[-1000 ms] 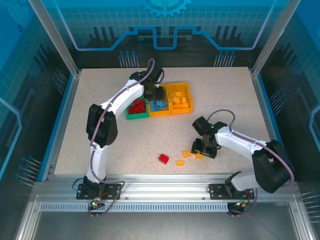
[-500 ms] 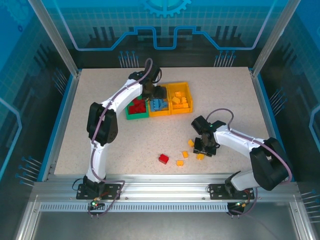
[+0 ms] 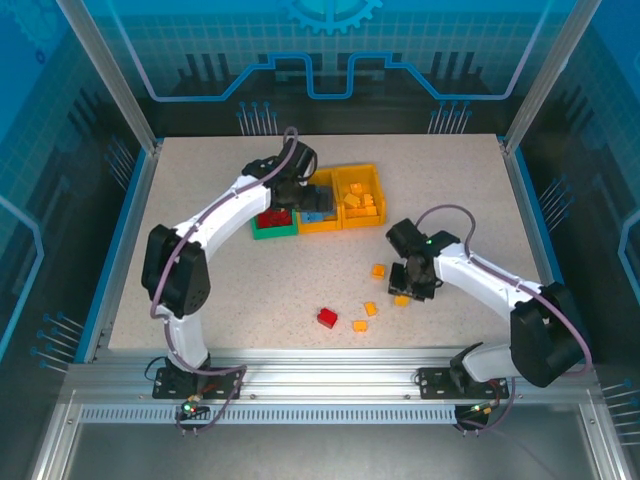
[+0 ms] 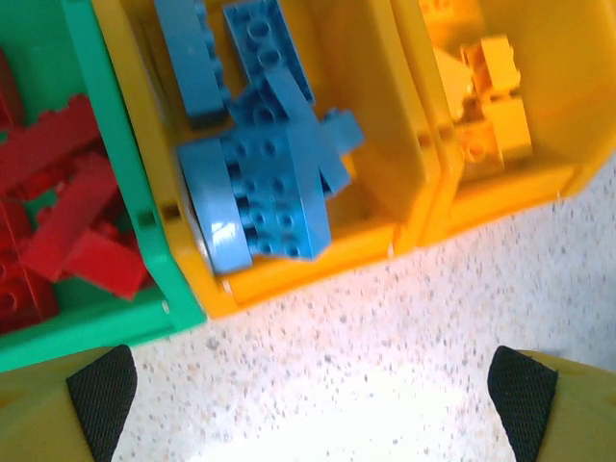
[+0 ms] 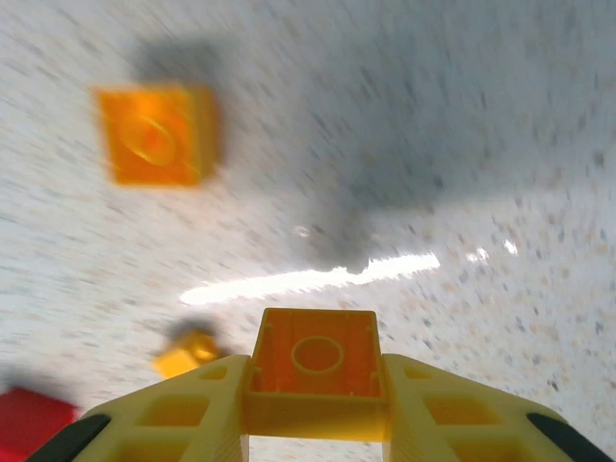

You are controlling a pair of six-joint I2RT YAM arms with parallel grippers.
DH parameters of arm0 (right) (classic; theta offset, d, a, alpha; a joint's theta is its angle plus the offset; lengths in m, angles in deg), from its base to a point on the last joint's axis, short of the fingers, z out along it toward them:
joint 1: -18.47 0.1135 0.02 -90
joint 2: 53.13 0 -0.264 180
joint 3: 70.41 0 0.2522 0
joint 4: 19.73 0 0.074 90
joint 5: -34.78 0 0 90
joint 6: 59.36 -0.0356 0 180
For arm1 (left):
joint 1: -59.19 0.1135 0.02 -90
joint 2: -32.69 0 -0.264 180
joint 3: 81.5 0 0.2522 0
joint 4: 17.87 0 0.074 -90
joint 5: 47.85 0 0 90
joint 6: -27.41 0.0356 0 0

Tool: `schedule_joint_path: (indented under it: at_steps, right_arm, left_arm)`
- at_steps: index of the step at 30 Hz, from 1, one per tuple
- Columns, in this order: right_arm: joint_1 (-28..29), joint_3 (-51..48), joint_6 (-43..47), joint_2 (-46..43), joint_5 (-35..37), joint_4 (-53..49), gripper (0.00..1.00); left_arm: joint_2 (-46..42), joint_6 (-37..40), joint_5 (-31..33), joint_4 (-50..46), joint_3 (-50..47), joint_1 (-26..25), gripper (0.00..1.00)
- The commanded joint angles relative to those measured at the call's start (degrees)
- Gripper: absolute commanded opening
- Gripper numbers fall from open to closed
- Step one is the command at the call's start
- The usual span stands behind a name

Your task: Sort the legos into containers by color

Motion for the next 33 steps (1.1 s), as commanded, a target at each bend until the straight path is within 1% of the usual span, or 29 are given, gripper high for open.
schedule_joint_path:
  at_steps: [1, 6, 9, 13, 16, 19, 25, 28, 30, 33]
  right_arm:
    - [-3.49, 5.93, 3.89, 1.45, -2.99, 1.15, 0.35]
    - [-8.15, 16.64, 6.45, 9.02, -8.82, 4.38, 0.36]
    - [-9.74, 24.04, 6.45, 15.72, -11.73, 5.68, 0.36]
    - [-11.14, 32.39, 4.77, 24.40, -15.48, 7.40, 0.35]
    - [-11.55, 38.80, 4.34, 29.87, -15.50, 6.84, 0.35]
    - [-11.65, 45.63, 4.33, 34.61, -14.25, 4.84, 0.35]
    - [-11.64, 58.78, 4.85, 44.01, -13.67, -0.19, 0.37]
    - [-11.53, 62.84, 5.29, 47.40, -13.59, -2.13, 0.40]
    - [-11.53, 64.06, 5.39, 48.56, -13.85, -2.64, 0.45]
    - [-11.60, 64.25, 5.30, 48.94, -14.01, -2.47, 0.51]
  left_arm:
    - [-3.88, 1.36, 1.35, 0.80, -5.68, -2.36, 0.99]
    - [-7.39, 0.96, 0.69, 0.76, -12.21, -7.10, 0.99]
    - [-8.65, 0.10, 0.23, 0.90, -15.47, -10.49, 0.99]
    - [-10.38, 0.76, -3.57, 3.10, -20.54, -13.90, 0.99]
    - [-11.94, 0.64, -6.41, 4.35, -23.77, -15.54, 0.99]
    - [-13.12, -0.48, -7.83, 4.31, -26.16, -17.42, 0.99]
    - [-13.44, -0.71, -8.13, 4.60, -29.54, -22.76, 0.99]
    - [-12.61, 0.66, -7.16, 4.55, -29.83, -24.40, 0.99]
    - [-11.87, 1.00, -6.85, 4.41, -29.74, -24.53, 0.99]
    - [-10.74, 1.13, -7.33, 4.01, -29.61, -24.75, 0.99]
